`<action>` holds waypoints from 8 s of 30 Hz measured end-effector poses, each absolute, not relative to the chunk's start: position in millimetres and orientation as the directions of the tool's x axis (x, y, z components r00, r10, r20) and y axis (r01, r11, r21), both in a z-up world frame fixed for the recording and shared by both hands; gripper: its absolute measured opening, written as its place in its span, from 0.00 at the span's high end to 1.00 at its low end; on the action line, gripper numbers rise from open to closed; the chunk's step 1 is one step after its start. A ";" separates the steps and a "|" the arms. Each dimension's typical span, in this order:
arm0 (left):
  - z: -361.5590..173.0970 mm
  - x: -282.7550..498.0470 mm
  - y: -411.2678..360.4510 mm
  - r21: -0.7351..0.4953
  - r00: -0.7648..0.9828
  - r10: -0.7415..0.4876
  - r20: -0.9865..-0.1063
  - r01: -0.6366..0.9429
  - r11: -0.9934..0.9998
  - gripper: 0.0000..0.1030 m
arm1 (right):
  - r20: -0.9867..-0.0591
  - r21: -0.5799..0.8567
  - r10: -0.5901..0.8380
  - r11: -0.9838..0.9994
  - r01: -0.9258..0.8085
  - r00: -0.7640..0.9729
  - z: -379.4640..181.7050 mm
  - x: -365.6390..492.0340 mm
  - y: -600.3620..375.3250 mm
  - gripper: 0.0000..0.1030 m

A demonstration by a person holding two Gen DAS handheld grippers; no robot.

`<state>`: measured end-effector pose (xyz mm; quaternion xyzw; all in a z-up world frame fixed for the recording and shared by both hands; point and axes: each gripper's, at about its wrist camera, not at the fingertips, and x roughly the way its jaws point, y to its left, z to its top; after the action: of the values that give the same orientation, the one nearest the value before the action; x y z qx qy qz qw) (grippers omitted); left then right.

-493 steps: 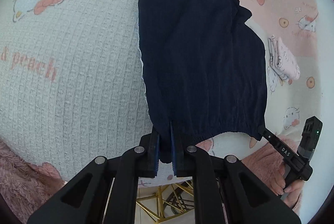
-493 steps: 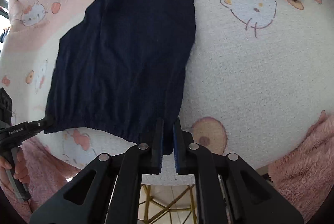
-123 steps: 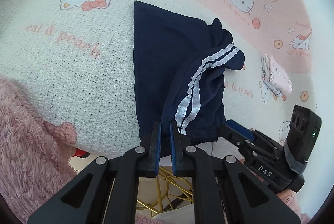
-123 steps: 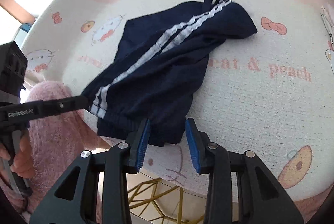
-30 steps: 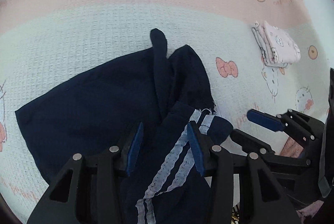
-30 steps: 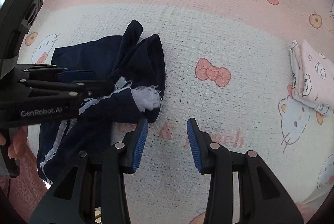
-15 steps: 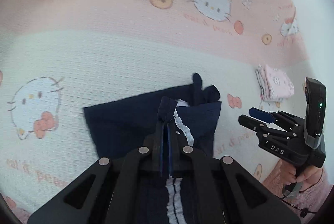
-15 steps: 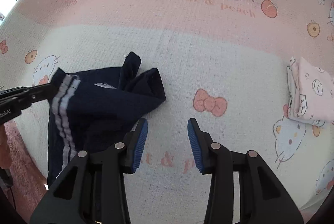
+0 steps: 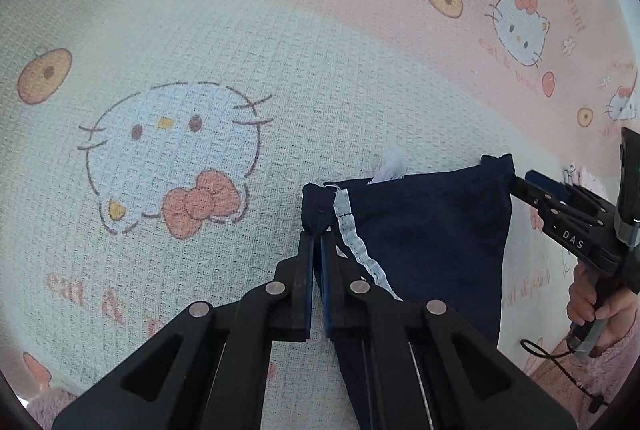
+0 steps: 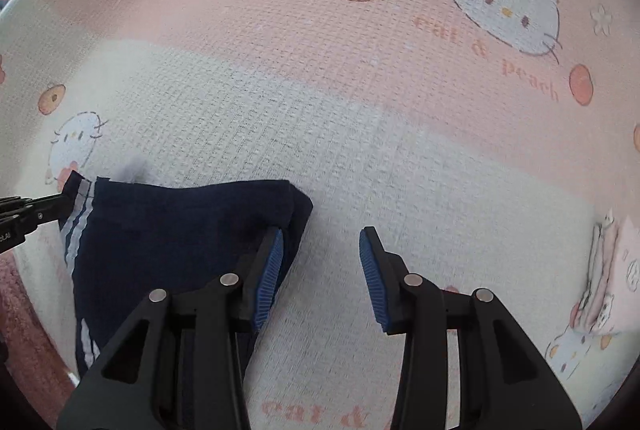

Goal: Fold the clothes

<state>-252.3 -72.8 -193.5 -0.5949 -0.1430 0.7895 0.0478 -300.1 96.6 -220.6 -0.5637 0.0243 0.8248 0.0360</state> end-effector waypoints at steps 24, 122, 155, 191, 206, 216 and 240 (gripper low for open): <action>-187.2 -257.9 -54.8 -0.282 -0.336 0.258 -0.906 0.024 -0.959 0.96 | -0.940 0.138 -0.045 -0.957 -0.255 -0.339 -228.9 -266.1 158.8 0.60; -236.2 -332.9 -33.7 -0.494 -0.191 0.476 -0.859 0.059 -0.867 0.76 | -0.945 0.213 -0.099 -0.910 -0.356 -0.313 -259.6 -303.8 203.1 0.60; -191.7 -276.3 -41.8 -0.459 -0.208 0.443 -0.872 0.036 -0.888 0.63 | -0.922 0.173 -0.014 -0.909 -0.379 -0.386 -229.9 -270.0 168.5 0.62; -206.3 -128.6 75.8 -0.519 -0.119 0.533 -0.837 -0.132 -0.845 0.67 | -0.907 0.254 -0.184 -0.956 -0.145 -0.380 -256.8 -108.1 57.5 0.96; -206.7 -133.1 44.5 -0.677 -0.164 0.670 -0.724 -0.022 -0.736 0.67 | -0.895 0.358 -0.279 -0.915 -0.185 -0.348 -254.7 -99.9 68.8 0.84; -205.8 -138.8 36.9 -0.715 -0.206 0.700 -0.683 -0.004 -0.699 0.67 | -0.912 0.302 -0.199 -0.918 -0.258 -0.358 -267.1 -117.2 64.4 0.75; -186.7 -124.2 -1.9 -0.713 -0.191 0.691 -0.697 0.086 -0.696 0.61 | -0.893 0.292 -0.218 -0.947 -0.137 -0.395 -235.4 -95.7 40.6 0.62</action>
<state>-124.2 -1.9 -186.7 -0.5983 -0.3245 0.7000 0.2162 -95.7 40.6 -235.4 -0.5495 0.1614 0.8194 -0.0247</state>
